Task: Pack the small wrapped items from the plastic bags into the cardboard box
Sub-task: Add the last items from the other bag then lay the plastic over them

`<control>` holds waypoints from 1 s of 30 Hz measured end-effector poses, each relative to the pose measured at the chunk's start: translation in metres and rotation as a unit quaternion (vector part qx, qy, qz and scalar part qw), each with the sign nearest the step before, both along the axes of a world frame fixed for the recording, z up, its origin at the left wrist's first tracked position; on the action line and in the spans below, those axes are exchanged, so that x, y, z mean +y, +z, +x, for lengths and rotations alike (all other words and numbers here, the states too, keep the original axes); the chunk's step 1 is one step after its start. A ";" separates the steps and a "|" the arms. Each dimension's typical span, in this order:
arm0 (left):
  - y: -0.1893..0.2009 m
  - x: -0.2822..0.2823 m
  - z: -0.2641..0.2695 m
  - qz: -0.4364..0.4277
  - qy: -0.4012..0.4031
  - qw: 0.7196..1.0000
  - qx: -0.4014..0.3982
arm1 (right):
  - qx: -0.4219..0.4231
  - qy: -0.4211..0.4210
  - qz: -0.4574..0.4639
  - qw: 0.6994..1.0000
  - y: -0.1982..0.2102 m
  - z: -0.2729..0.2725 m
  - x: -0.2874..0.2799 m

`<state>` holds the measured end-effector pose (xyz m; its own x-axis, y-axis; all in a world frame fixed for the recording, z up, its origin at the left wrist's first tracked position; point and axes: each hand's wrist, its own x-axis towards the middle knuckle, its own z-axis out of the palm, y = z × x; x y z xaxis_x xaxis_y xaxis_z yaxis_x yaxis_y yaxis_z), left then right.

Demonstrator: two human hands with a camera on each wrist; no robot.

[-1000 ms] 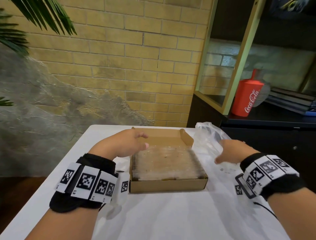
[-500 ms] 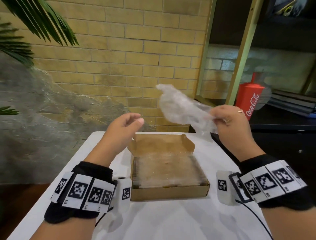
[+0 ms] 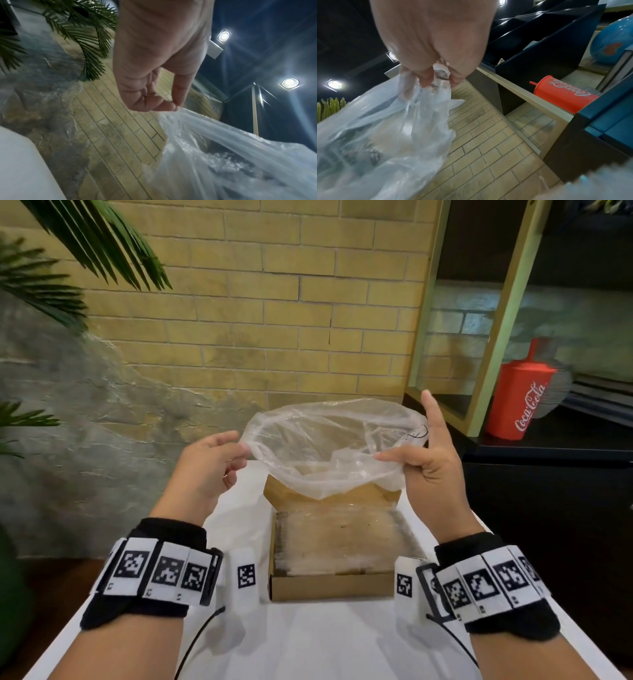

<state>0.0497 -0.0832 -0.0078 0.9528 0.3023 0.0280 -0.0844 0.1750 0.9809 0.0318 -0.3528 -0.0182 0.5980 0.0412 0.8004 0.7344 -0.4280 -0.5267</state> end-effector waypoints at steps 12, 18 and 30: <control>-0.005 -0.019 -0.005 0.125 -0.104 0.978 0.127 | 0.014 -0.019 0.292 0.956 0.011 -0.005 -0.003; 0.003 -0.023 -0.016 0.100 -0.158 0.980 0.065 | 0.010 0.002 0.303 0.953 0.011 -0.007 -0.001; 0.007 -0.015 -0.012 0.108 0.058 0.979 -0.163 | 0.175 -0.164 0.047 0.970 0.016 -0.008 -0.018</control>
